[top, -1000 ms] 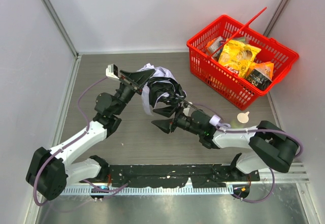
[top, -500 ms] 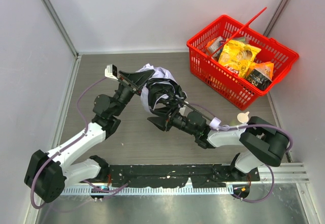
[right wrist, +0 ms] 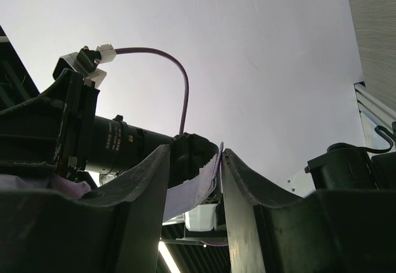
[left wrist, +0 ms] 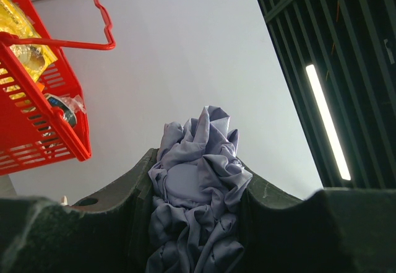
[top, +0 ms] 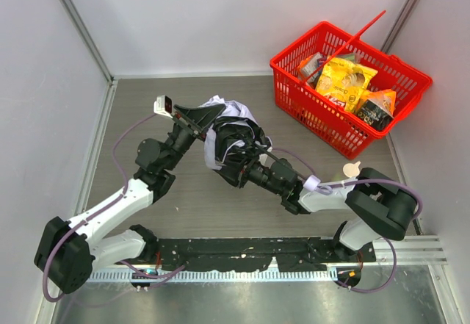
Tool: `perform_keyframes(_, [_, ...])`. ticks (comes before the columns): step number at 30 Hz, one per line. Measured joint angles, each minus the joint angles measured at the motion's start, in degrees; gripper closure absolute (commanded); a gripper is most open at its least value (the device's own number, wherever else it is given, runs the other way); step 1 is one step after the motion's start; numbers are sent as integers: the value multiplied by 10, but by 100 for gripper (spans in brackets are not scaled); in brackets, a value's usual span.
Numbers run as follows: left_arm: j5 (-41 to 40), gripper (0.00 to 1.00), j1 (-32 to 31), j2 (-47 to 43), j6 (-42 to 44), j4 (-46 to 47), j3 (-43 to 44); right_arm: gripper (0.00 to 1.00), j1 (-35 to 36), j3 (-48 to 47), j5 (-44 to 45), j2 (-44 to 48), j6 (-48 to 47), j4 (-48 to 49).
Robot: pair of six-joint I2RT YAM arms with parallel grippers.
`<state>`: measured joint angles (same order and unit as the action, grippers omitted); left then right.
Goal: Put away the umbrella
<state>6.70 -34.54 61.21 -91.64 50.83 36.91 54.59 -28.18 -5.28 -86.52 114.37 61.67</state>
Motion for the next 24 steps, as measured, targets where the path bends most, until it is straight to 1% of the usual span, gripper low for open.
perform_keyframes(2, [0, 100, 0, 0, -1, 0, -1, 60, 1, 0, 1, 0, 0, 0])
perform_keyframes(3, [0, 100, 0, 0, -1, 0, -2, 64, 3, 0, 1, 0, 0, 0])
perform_keyframes(4, [0, 100, 0, 0, -1, 0, -2, 65, 5, 0, 1, 0, 0, 0])
perform_keyframes(6, [-1, 100, 0, 0, -1, 0, -2, 73, 9, 0, 1, 0, 0, 0])
perform_keyframes(7, [-1, 100, 0, 0, -1, 0, -2, 85, 11, 0, 2, 0, 0, 0])
perform_keyframes(9, [-1, 100, 0, 0, -2, 0, -2, 99, 15, 0, 3, 0, 0, 0])
perform_keyframes(14, [-2, 100, 0, 0, -5, -1, -3, 99, 16, 1, 14, 0, 1, 6])
perform_keyframes(18, [-3, 100, 0, -13, -9, -10, -12, 99, 9, 16, 29, 0, 1, 44])
perform_keyframes(21, [-4, 100, 0, -35, -10, -33, -24, 99, -8, 37, 41, 0, 1, 79])
perform_keyframes(24, [-1, 100, 0, -64, -6, -92, -27, 99, -45, 52, 40, 0, 1, 101])
